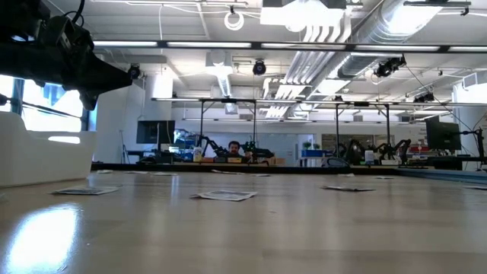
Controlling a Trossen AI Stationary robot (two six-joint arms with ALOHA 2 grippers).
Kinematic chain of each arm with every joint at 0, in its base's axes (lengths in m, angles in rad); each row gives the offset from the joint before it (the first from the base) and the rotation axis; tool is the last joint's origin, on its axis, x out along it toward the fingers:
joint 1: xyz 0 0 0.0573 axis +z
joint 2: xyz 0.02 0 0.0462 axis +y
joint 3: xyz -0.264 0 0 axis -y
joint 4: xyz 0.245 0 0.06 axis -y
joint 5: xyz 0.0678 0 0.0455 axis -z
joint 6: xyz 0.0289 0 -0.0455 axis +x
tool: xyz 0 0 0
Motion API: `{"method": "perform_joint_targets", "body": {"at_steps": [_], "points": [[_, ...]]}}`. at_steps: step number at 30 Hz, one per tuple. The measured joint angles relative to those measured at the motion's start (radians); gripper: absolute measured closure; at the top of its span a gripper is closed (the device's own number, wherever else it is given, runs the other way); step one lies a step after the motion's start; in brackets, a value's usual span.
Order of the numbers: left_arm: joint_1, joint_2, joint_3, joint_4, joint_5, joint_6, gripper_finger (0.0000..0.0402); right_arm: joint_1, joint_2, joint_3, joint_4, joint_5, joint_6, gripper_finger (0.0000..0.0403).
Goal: Pick & Place First Aid Supplies
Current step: Put the green bandage pack into the black bin
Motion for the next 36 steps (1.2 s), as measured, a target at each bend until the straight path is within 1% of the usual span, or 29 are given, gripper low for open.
{"method": "perform_joint_targets", "body": {"at_steps": [2,3,5,7,9,12,15,17,18,19,21,24,26,28,31,34,36], "points": [[0.000,0.000,0.000,0.000,0.000,0.000,0.0341,-0.045,-0.016,0.044,0.002,0.027,-0.032,0.0317],[0.000,0.000,0.000,0.000,0.000,0.000,0.0341,-0.068,-0.024,0.067,0.003,0.059,-0.063,0.0321],[0.000,0.000,0.000,0.000,0.000,0.000,0.0341,-0.111,-0.039,0.108,0.001,0.157,-0.151,0.0330],[0.000,0.000,0.000,0.000,0.000,0.000,0.0341,-0.148,-0.049,0.144,0.006,0.304,-0.266,0.0337],[0.000,0.000,0.000,0.000,0.000,0.000,0.0341,-0.192,-0.052,0.169,0.003,0.467,-0.414,0.0341],[0.000,0.000,0.000,0.000,0.000,0.000,0.0341,-0.280,-0.052,0.180,0.038,0.682,-0.639,0.0343],[0.000,0.000,0.000,0.000,0.000,0.000,0.0341,-0.373,-0.052,0.156,0.112,0.895,-0.774,0.0343],[0.000,0.000,0.000,0.000,0.000,0.000,0.0341,-0.448,-0.052,0.124,0.175,1.000,-0.834,0.0343],[0.000,0.000,0.000,0.000,0.000,0.000,0.0341,-0.490,-0.051,0.105,0.214,1.030,-0.853,0.0343],[0.000,0.000,0.000,0.000,0.000,0.000,0.0341,-0.539,-0.051,0.085,0.245,1.043,-0.864,0.0343],[0.000,0.000,0.000,0.000,0.000,0.000,0.0341,-0.640,-0.051,0.046,0.299,1.030,-0.856,0.0343],[0.000,0.000,0.000,0.000,0.000,0.000,0.0341,-0.803,-0.051,-0.018,0.396,0.930,-0.801,0.0341],[0.000,0.000,0.000,0.000,0.000,0.000,0.0341,-0.910,-0.050,-0.060,0.450,0.867,-0.740,0.0330],[0.000,0.000,0.000,0.000,0.000,0.000,0.0341,-1.010,-0.048,-0.096,0.492,0.822,-0.684,0.0311],[0.000,0.000,0.000,0.000,0.000,0.000,0.0341,-1.142,-0.027,-0.132,0.519,0.777,-0.609,0.0269],[0.000,0.000,0.000,0.000,0.000,0.000,0.0341,-1.230,0.017,-0.134,0.537,0.709,-0.565,0.0222],[0.000,0.000,0.000,0.000,0.000,0.000,0.0341,-1.270,0.051,-0.134,0.567,0.697,-0.568,0.0196]]}}
